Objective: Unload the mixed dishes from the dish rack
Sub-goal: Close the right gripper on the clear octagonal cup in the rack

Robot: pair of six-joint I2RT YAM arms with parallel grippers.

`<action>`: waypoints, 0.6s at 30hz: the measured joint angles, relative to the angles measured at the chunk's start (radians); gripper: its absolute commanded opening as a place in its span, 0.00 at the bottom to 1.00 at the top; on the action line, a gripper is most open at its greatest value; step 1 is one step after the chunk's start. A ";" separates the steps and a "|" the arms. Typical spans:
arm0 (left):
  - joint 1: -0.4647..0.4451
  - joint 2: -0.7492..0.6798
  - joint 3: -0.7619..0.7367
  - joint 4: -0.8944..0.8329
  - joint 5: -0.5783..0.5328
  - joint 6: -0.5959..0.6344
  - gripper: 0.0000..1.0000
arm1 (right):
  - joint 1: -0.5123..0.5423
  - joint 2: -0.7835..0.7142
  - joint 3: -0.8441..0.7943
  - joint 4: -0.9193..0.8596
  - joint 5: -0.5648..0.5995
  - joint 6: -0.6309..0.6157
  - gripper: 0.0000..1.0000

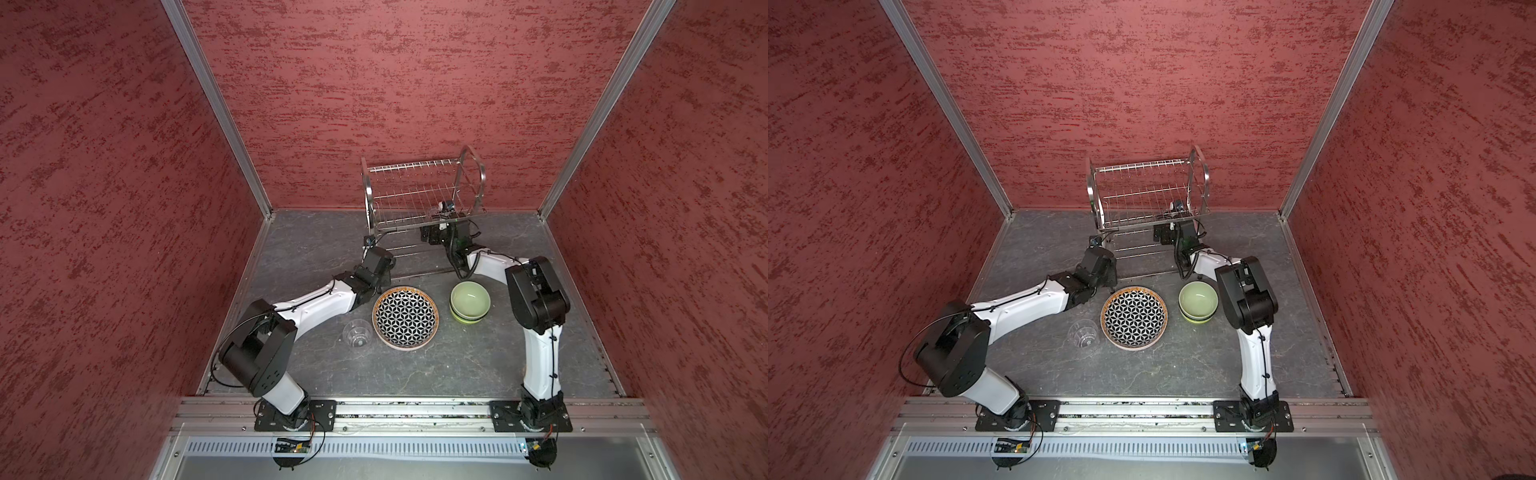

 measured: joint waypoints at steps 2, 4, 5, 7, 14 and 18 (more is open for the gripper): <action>0.000 0.000 0.000 0.000 0.000 0.000 0.02 | 0.004 -0.002 0.000 -0.011 0.016 0.008 0.99; 0.000 0.000 0.000 0.000 0.001 0.000 0.02 | 0.007 -0.004 0.000 -0.032 0.051 0.014 0.99; 0.000 0.000 0.000 0.000 0.002 0.000 0.02 | 0.007 -0.005 0.000 -0.041 0.074 0.015 0.99; 0.000 0.000 0.000 0.000 0.002 0.001 0.02 | 0.014 -0.006 0.000 -0.057 0.120 0.014 0.99; 0.000 -0.002 0.000 0.021 0.003 0.001 0.02 | 0.020 0.023 0.080 -0.108 0.222 -0.005 0.99; 0.000 -0.002 0.000 0.039 0.003 -0.002 0.02 | 0.019 0.086 0.171 -0.119 0.267 -0.020 0.99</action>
